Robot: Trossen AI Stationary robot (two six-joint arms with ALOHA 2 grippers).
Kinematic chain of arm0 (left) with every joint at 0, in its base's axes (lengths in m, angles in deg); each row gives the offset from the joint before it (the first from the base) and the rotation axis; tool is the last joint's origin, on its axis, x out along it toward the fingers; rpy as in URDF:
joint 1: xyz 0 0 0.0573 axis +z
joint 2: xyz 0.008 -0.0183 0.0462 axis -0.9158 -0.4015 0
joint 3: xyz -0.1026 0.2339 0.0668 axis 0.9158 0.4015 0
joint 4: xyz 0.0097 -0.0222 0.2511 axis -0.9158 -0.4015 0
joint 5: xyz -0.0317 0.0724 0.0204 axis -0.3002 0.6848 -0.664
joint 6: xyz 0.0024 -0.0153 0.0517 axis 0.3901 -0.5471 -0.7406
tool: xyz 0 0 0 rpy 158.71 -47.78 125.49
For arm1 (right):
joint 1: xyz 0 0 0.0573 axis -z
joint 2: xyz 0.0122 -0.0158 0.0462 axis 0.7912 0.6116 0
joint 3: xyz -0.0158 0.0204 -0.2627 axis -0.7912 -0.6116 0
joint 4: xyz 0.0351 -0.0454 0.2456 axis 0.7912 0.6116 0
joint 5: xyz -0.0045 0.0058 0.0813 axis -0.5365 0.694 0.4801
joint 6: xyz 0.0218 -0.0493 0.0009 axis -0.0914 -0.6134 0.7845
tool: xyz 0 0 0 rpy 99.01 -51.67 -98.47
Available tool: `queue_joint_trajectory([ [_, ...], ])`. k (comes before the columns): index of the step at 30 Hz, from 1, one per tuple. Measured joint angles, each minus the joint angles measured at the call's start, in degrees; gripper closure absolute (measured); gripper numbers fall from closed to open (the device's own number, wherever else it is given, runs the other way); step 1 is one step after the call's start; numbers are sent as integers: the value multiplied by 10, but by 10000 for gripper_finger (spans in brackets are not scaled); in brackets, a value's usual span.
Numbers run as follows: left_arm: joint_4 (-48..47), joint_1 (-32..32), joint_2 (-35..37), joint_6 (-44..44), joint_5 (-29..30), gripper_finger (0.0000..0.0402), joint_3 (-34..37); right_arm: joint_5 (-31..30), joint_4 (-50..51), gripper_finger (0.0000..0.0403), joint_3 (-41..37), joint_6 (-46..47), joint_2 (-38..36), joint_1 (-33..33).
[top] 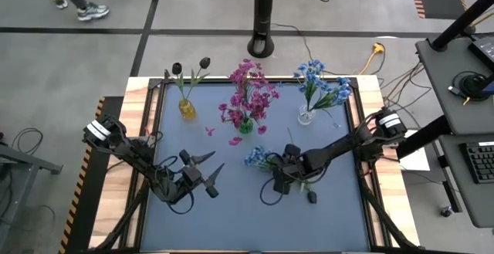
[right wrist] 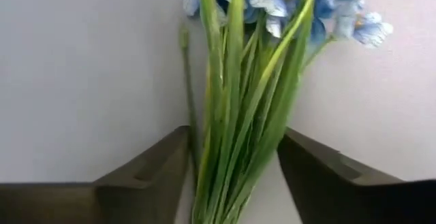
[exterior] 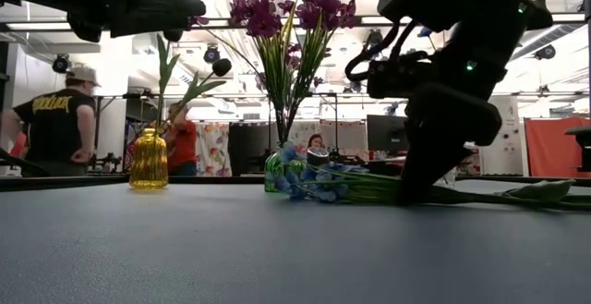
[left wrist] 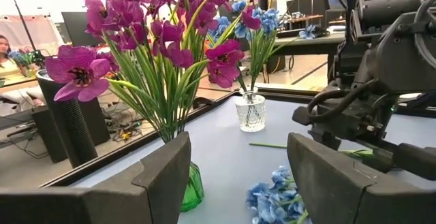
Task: Sort flowers into vase by color
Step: Put the blue flowers into the transparent vase
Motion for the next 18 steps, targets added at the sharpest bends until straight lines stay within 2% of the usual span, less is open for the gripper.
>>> queue_joint_trajectory([
  [9, 0, 0, 0, 3, 0, 175, 0, 5, -65, 314, -1, 17, 1, -6],
  [14, 0, 0, 0, 3, 0, 174, 0, 21, -93, 355, -1, 9, -17, -11],
  [18, 0, -1, 0, 3, 0, 174, 0, 18, -93, 372, -1, -18, -51, -14],
])
